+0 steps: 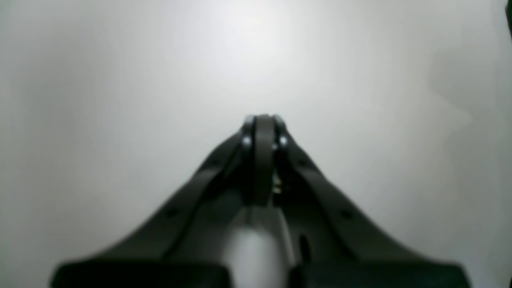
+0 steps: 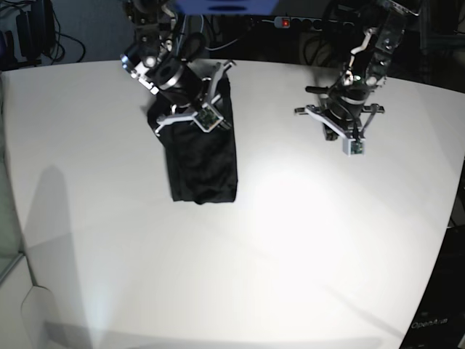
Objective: Fold the T-shirt properly
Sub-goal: 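Press and smooth the bundle with the right gripper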
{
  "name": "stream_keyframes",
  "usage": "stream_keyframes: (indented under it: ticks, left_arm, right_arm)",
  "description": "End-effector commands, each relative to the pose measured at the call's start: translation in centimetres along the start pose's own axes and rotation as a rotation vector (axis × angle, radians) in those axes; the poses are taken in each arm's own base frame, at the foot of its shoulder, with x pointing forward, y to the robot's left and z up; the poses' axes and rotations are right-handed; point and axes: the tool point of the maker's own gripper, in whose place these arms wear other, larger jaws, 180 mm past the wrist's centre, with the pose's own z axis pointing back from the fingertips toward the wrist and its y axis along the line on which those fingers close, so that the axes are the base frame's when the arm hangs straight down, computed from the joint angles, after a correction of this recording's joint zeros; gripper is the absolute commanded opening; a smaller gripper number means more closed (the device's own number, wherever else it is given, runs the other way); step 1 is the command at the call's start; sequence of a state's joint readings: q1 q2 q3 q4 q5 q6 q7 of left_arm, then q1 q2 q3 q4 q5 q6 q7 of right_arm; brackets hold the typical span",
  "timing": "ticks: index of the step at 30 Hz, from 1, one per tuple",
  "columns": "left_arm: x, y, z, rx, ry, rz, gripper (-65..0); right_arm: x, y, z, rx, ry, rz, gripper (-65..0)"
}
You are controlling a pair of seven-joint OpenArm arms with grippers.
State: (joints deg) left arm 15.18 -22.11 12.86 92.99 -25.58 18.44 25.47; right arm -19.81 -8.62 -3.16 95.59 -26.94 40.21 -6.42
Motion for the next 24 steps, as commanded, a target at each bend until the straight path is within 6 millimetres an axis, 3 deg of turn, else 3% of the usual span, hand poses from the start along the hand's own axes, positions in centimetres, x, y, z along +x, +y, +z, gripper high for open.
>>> stream_keyframes:
  ticks: [1, 4, 8, 14, 19, 24]
  left_arm:
    - [1.2, 0.2, 0.1, 0.001, -0.04, -0.011, -65.0]
    - [0.8, 0.4, 0.2, 0.008, -0.032, -0.013, -65.0]
    - [0.8, 0.5, 0.2, 0.01, -0.032, -0.015, -65.0]
    - [0.7, 0.5, 0.3, 0.01, -0.031, -0.015, -65.0]
    - [0.7, 0.5, 0.3, 0.01, -0.031, -0.015, -65.0]
    - [0.7, 0.5, 0.3, 0.01, -0.031, -0.015, -65.0]
  right_arm:
    - [0.6, -0.2, -0.4, -0.004, -0.02, -0.004, -65.0]
    - [-0.8, 0.5, -1.1, 0.024, 0.01, -0.028, -65.0]
    - [-0.8, 1.4, -1.4, 0.048, -0.04, -0.057, -65.0]
    - [-2.7, 2.9, -1.9, 0.095, -0.04, -0.101, -65.0]
    - [-3.1, 2.7, -1.7, 0.096, -0.038, -0.095, -65.0]
    - [-3.1, -0.2, -1.5, 0.034, -0.04, -0.085, -65.0]
